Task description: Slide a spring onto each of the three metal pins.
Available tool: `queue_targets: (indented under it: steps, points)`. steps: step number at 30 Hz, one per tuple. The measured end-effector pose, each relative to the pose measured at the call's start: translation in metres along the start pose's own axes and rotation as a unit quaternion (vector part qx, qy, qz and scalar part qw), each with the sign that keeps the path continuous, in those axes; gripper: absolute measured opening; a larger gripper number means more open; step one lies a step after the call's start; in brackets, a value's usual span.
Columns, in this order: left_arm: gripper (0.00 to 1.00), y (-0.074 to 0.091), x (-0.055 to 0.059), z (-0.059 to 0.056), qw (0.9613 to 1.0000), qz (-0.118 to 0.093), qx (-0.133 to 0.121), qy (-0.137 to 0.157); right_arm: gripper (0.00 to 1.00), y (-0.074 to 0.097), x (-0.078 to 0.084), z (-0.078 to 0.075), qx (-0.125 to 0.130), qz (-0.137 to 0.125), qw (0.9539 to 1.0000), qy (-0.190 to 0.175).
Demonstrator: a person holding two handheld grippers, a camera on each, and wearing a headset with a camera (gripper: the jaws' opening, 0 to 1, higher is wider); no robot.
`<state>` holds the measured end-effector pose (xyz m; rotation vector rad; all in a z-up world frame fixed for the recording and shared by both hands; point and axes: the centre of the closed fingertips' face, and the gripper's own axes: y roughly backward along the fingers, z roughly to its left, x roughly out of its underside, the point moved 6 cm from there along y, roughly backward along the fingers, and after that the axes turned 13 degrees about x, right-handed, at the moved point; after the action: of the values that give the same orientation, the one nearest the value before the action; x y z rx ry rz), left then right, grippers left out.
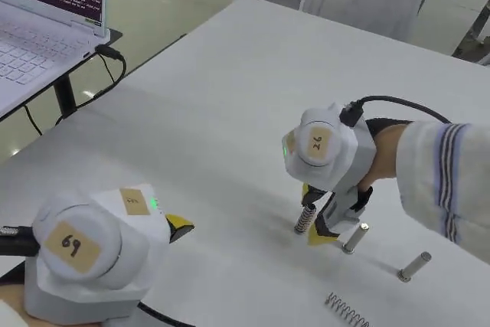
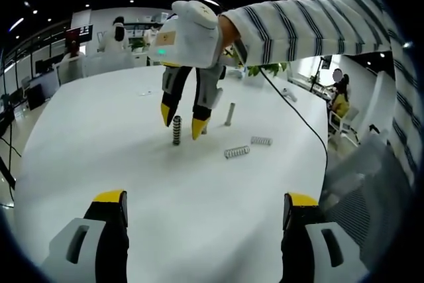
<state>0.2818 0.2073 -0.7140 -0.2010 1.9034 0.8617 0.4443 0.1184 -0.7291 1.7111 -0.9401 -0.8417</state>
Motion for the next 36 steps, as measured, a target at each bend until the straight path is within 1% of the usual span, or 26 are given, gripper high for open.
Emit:
queue_targets:
  steps: [3, 6, 11, 14, 18, 23, 26, 28, 32, 33, 34, 36]
  points:
    - [0.95, 0.000, -0.002, 0.000, 1.0000, -0.003, 0.002, 0.001, 0.36, 0.006, 0.001, 0.000, 0.005, -0.001, 1.0000, -0.002]
    - [0.95, 0.000, -0.004, 0.001, 1.0000, -0.003, 0.001, -0.003, 0.36, 0.013, 0.003, -0.002, 0.012, 0.004, 0.9998, -0.018]
    - [0.94, 0.001, -0.006, 0.003, 1.0000, -0.004, 0.000, -0.005, 0.36, 0.026, 0.007, 0.000, 0.019, -0.005, 0.9993, -0.033]
    - [0.94, 0.001, -0.007, 0.004, 1.0000, -0.008, -0.001, -0.003, 0.37, 0.038, 0.011, 0.004, 0.026, -0.011, 0.9990, -0.034]
    - [0.94, 0.001, -0.005, 0.005, 1.0000, -0.002, -0.004, -0.002, 0.37, 0.052, 0.012, 0.009, 0.032, -0.023, 0.9983, -0.043]
    - [0.94, 0.000, -0.004, 0.005, 1.0000, 0.002, 0.000, 0.000, 0.38, 0.067, 0.015, 0.019, 0.044, -0.046, 0.9955, -0.070]
    - [0.94, -0.001, -0.004, 0.004, 1.0000, 0.004, 0.001, -0.002, 0.39, 0.071, 0.019, 0.026, 0.049, -0.051, 0.9947, -0.075]
    - [0.94, -0.002, -0.004, 0.003, 1.0000, 0.007, 0.006, -0.004, 0.39, 0.075, 0.023, 0.032, 0.053, -0.051, 0.9938, -0.083]
    - [0.95, -0.003, -0.007, 0.002, 0.9999, 0.004, 0.008, -0.008, 0.44, 0.083, 0.027, 0.042, 0.060, -0.068, 0.9895, -0.113]
    - [0.95, -0.003, -0.008, 0.002, 0.9999, 0.004, 0.009, -0.007, 0.45, 0.084, 0.028, 0.043, 0.064, -0.072, 0.9886, -0.115]
    - [0.95, -0.003, -0.009, 0.002, 0.9999, 0.003, 0.009, -0.009, 0.46, 0.086, 0.029, 0.045, 0.074, -0.081, 0.9862, -0.125]
    - [0.95, -0.005, -0.010, 0.001, 0.9998, 0.006, 0.013, -0.011, 0.45, 0.090, 0.030, 0.051, 0.074, -0.089, 0.9844, -0.133]
